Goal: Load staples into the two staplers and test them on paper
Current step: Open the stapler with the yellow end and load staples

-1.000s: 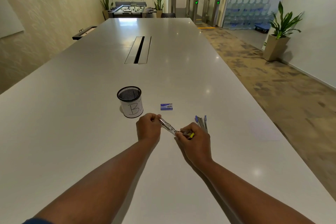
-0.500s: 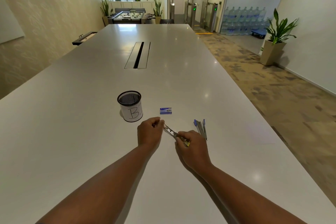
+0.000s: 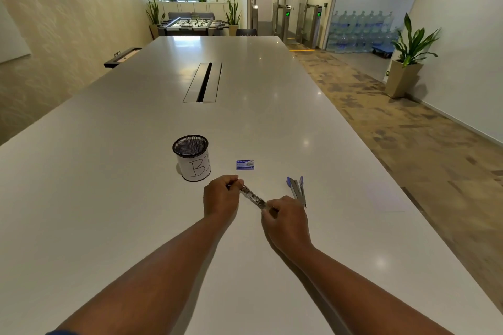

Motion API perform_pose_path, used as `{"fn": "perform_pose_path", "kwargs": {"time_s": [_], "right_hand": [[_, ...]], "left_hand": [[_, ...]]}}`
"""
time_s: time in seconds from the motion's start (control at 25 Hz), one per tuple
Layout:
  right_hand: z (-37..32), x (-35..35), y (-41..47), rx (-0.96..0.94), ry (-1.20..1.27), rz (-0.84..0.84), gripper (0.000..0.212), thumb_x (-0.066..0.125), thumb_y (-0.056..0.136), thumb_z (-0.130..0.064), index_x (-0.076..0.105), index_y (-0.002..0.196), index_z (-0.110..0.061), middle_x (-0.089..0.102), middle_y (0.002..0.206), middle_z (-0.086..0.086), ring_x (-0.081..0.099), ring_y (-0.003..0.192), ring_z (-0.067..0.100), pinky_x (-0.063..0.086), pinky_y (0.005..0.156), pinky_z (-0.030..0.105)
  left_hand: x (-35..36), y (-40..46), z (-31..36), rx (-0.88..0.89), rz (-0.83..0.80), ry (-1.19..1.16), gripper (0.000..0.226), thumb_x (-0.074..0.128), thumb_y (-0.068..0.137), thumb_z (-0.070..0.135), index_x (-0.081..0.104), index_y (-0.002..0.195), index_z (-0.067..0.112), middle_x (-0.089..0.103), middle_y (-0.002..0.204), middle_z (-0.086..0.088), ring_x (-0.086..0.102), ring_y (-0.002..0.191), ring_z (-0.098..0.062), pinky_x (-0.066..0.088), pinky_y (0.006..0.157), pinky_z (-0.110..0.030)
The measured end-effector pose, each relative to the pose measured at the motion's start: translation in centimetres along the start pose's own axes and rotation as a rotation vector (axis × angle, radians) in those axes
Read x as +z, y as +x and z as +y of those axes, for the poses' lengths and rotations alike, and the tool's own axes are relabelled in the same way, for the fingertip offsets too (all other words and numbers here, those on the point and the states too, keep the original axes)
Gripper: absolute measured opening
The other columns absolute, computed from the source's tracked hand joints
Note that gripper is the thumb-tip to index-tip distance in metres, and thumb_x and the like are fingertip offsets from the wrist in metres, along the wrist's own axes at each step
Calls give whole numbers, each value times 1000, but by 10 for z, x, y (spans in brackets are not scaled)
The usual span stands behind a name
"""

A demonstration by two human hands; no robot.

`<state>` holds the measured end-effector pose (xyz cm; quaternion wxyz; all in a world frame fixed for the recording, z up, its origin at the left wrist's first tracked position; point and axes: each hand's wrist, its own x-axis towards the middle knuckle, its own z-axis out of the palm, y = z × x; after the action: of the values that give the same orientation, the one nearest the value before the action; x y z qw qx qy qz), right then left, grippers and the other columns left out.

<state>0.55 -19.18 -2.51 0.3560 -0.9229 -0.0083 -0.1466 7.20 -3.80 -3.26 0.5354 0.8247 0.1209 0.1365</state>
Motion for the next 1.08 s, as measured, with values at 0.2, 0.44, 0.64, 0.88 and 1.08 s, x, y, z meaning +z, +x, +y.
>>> {"fn": "perform_pose_path", "kwargs": {"time_s": [0.2, 0.44, 0.64, 0.88, 1.08], "right_hand": [[1, 1, 1, 27, -5, -5, 16, 65, 84, -15, 73, 73, -8, 60, 71, 6, 56, 72, 22, 48, 66, 39], [1, 3, -2, -6, -59, -6, 24, 65, 85, -27, 68, 68, -10, 58, 68, 1, 55, 69, 19, 48, 62, 35], [-4, 1, 5, 2, -16, -86, 23, 60, 90, -35, 72, 82, -16, 68, 70, -2, 62, 71, 18, 53, 69, 39], [-10, -10, 36, 2, -55, -416, 57, 60, 92, -30, 41, 145, -32, 69, 86, -3, 66, 84, 20, 52, 74, 36], [-14, -14, 69, -16, -17, -659, 74, 66, 89, -18, 29, 152, -31, 63, 97, 0, 64, 93, 24, 55, 89, 42]], "left_hand": [[3, 0, -1, 59, -18, 78, 21, 75, 90, 32, 80, 104, 18, 73, 78, 13, 68, 77, -5, 50, 70, -21], [5, 1, -3, 181, -126, 216, 19, 68, 94, 31, 80, 104, 21, 79, 105, 1, 70, 101, -17, 53, 88, -29], [6, -1, -3, 267, -201, 343, 30, 58, 100, 21, 72, 124, 32, 74, 120, -1, 63, 117, -21, 51, 92, -33], [7, 0, -3, 318, -184, 387, 29, 57, 99, 16, 71, 122, 27, 71, 124, 4, 60, 113, -23, 50, 85, -33], [7, 5, -1, 324, -146, 490, 25, 61, 99, 22, 73, 120, 28, 68, 125, 7, 59, 114, -22, 52, 92, -39]]}}
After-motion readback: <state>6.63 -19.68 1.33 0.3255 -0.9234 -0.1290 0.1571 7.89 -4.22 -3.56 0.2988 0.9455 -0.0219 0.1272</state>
